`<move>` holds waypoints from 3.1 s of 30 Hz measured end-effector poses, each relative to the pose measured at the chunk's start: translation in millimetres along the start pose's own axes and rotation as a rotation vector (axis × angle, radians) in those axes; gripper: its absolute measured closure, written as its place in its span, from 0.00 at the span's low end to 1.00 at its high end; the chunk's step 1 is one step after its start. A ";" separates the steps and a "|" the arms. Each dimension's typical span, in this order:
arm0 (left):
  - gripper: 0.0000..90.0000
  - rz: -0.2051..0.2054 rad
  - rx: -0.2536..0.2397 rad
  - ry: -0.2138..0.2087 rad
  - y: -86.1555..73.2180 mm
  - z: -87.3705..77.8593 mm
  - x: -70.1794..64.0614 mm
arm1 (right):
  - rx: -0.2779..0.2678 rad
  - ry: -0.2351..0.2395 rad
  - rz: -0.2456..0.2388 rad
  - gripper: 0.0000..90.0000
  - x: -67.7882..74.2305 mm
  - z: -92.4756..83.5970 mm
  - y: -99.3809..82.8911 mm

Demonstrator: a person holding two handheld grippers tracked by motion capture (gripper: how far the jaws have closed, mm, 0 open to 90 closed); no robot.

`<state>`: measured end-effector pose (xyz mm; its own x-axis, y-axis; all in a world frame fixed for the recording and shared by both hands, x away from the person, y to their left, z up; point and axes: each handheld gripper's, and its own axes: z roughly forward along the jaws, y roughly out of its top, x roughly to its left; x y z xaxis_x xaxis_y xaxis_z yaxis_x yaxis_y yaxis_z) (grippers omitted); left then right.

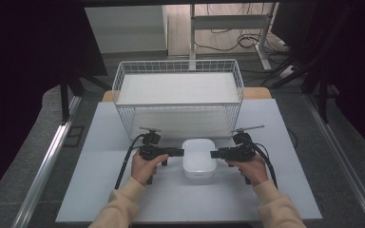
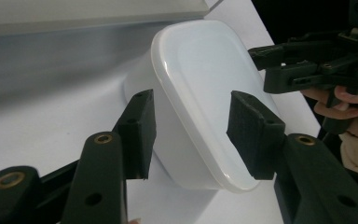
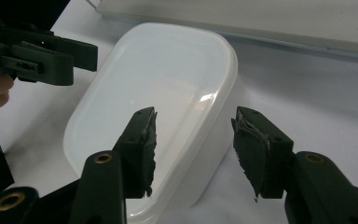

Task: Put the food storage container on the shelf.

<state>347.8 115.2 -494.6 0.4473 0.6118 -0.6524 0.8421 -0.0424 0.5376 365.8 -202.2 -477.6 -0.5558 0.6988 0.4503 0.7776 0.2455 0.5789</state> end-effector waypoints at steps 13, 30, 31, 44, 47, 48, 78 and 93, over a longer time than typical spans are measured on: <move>0.73 -0.015 0.034 -0.034 -5.0 9.1 0.9 | 0.000 0.094 0.092 0.68 -9.9 2.9 -3.1; 0.87 -0.034 0.007 -0.032 -6.1 5.6 -0.6 | -0.014 0.133 0.157 0.79 -16.2 -1.2 -5.0; 0.86 -0.035 0.009 -0.038 -6.0 5.6 -0.4 | -0.013 0.133 0.158 0.78 -16.3 -1.2 -4.8; 0.70 -0.074 0.029 -0.045 -6.6 12.1 1.6 | 0.022 0.164 0.206 0.71 -18.7 4.8 -5.3; 0.68 -0.082 0.040 -0.054 -7.2 16.1 3.0 | 0.020 0.170 0.216 0.74 -19.0 4.3 -5.3; 0.68 -0.084 0.036 -0.051 -7.2 15.8 3.0 | 0.020 0.168 0.214 0.75 -19.0 4.0 -5.3; 0.89 -0.022 -0.019 -0.088 -8.8 -9.7 -16.3 | -0.045 0.185 0.181 0.89 -5.9 -21.3 -10.4; 0.89 0.062 -0.092 -0.084 -4.2 -31.3 -35.7 | -0.133 0.179 0.047 0.90 19.5 -45.4 -1.7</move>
<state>318.9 118.3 -456.9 0.5243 0.5417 -0.6570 0.7829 -0.0032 0.6221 340.3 -219.5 -438.9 -0.5722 0.5744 0.5854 0.7649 0.1163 0.6336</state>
